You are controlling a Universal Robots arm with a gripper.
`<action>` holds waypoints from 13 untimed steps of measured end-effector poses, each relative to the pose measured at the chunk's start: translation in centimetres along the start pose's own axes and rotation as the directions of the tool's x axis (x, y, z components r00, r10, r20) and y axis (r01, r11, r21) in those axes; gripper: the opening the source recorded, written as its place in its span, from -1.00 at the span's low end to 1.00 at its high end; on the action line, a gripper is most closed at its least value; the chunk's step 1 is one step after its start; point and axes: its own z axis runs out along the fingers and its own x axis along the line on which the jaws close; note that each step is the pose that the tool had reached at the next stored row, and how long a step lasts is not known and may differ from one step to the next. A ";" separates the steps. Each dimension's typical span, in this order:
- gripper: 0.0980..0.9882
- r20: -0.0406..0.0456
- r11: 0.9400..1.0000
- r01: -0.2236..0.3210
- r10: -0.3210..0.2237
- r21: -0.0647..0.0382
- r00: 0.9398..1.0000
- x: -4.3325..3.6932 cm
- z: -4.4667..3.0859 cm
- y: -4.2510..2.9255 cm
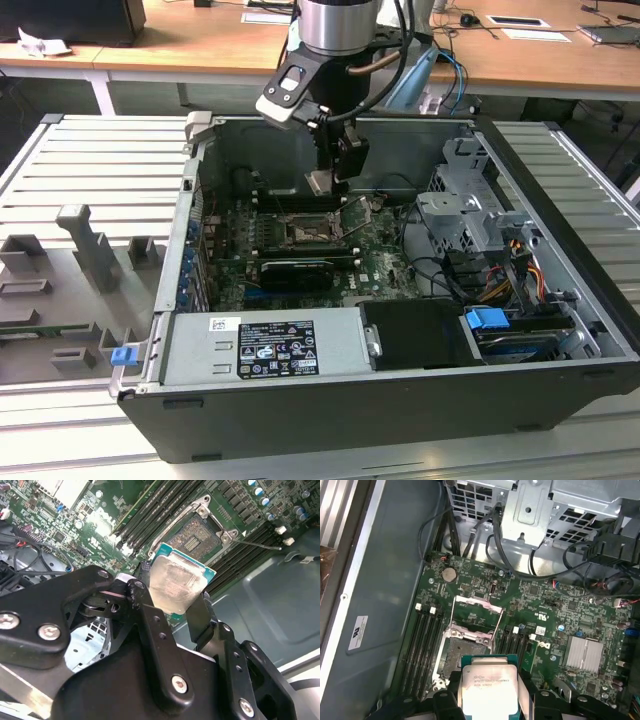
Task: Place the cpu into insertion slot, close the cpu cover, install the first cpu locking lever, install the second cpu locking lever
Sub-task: 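Place the cpu into insertion slot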
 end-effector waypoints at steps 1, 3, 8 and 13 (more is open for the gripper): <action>-0.03 0.001 1.000 -0.011 0.011 0.000 1.000 0.00 0.12 0.00; -0.03 0.003 0.999 -0.045 0.045 0.000 0.999 0.00 0.34 -0.02; -0.03 0.005 0.998 -0.068 0.068 -0.001 0.998 0.00 0.54 -0.04; -0.03 0.005 0.998 -0.068 0.068 -0.001 0.998 -0.01 0.77 -0.06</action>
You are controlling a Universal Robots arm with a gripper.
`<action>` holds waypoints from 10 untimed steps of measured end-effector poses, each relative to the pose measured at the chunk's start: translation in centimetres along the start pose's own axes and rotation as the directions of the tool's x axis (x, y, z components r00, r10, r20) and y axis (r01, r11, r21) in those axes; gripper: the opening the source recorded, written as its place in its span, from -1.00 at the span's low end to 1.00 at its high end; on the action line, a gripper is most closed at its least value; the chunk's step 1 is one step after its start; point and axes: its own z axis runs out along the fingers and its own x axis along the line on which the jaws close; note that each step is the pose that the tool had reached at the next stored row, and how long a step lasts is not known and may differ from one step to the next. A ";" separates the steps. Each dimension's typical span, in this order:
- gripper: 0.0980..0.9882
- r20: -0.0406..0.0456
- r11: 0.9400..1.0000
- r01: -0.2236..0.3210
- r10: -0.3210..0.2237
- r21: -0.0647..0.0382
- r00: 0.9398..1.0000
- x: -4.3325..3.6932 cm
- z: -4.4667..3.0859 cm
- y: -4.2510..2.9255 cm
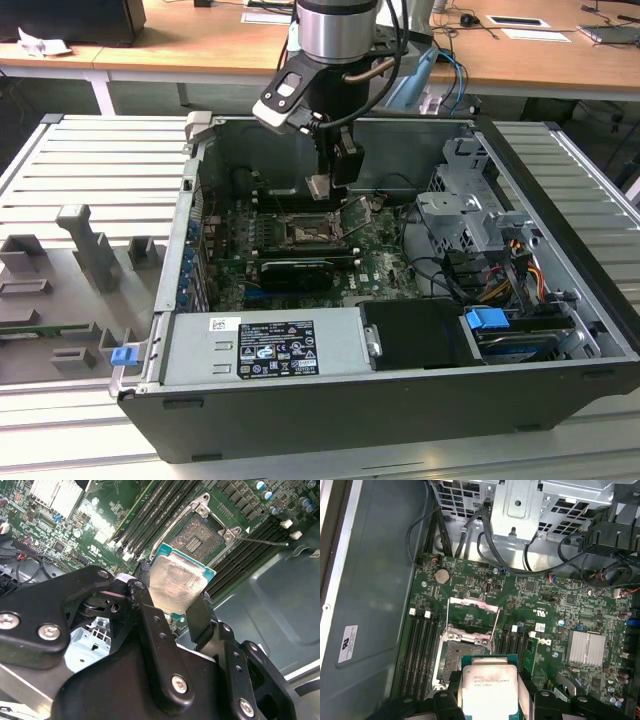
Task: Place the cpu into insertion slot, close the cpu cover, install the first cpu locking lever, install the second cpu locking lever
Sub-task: 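Place the cpu into insertion slot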
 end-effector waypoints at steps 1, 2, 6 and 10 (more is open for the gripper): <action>-0.03 0.000 1.000 0.000 0.000 0.000 1.000 0.00 0.06 0.00; -0.03 0.000 1.000 0.000 0.000 0.000 1.000 0.00 0.11 -0.01; -0.03 0.000 1.000 0.000 0.000 0.000 1.000 0.00 0.31 -0.02; -0.03 0.000 1.000 0.000 0.000 0.000 1.000 0.00 0.55 -0.04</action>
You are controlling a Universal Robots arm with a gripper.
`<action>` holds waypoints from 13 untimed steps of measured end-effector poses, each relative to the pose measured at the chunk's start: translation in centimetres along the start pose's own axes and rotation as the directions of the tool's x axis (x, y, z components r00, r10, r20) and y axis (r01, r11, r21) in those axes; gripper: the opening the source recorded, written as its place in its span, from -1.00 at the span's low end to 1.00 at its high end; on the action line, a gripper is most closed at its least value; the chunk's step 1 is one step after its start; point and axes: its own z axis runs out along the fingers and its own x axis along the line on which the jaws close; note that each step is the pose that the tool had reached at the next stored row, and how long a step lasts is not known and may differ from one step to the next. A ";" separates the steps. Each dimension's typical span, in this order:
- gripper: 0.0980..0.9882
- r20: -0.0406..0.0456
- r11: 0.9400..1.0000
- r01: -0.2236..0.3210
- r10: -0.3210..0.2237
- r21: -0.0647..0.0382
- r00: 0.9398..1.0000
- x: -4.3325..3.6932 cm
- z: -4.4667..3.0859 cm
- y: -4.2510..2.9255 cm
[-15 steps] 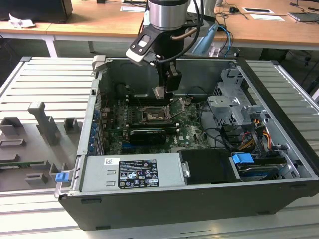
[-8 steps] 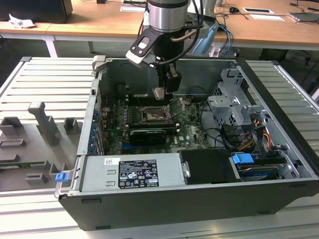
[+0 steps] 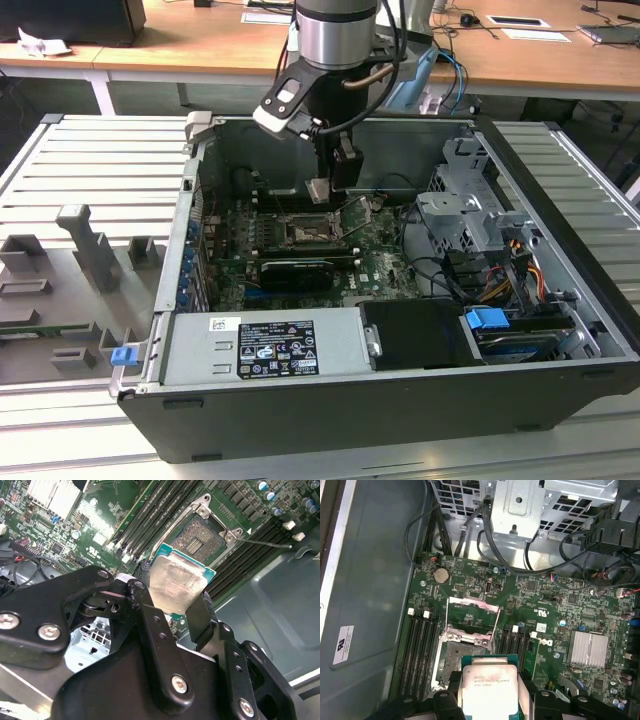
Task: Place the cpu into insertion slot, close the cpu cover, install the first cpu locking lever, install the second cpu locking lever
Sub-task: 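Place the cpu into insertion slot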
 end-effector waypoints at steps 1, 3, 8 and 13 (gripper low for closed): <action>-0.03 0.000 1.000 0.000 0.000 0.000 1.000 0.00 0.04 0.00; -0.03 0.000 1.000 0.000 0.000 0.000 1.000 0.00 0.11 -0.01; -0.03 0.000 1.000 0.000 0.000 0.000 1.000 0.00 0.32 -0.02; -0.03 0.000 1.000 0.000 0.000 0.000 1.000 -0.01 0.46 -0.04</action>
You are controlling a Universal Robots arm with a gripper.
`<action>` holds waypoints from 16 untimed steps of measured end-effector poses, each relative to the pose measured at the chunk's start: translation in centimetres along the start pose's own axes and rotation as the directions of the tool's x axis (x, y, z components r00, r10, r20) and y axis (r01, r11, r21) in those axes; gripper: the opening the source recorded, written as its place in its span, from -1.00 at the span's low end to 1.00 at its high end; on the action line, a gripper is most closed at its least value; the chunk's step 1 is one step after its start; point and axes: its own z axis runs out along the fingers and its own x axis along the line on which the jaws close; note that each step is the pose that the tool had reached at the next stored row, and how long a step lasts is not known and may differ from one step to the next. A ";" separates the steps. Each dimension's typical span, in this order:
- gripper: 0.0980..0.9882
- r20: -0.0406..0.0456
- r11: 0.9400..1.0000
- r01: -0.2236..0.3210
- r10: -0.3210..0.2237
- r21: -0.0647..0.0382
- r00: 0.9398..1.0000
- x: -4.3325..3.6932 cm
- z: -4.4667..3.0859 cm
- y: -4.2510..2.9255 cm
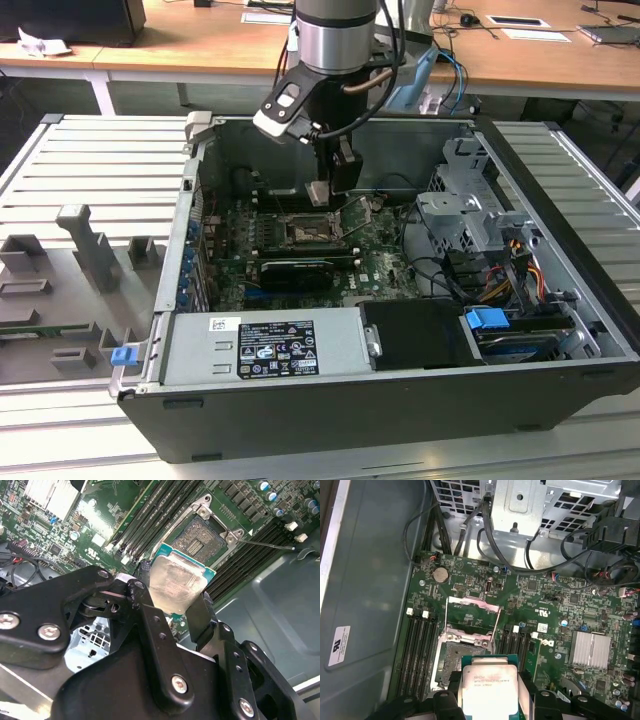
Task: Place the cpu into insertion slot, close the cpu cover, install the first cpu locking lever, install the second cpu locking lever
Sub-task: 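Place the cpu into insertion slot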
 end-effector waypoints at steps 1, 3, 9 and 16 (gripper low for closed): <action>-0.03 0.000 1.000 0.000 0.000 0.000 1.000 0.00 0.03 0.00; -0.03 0.000 1.000 0.000 0.000 0.000 1.000 0.00 0.10 -0.01; -0.03 0.000 1.000 0.000 0.000 0.000 1.000 0.00 0.30 -0.02; -0.03 0.000 1.000 0.000 0.000 0.000 1.000 -0.01 0.66 -0.05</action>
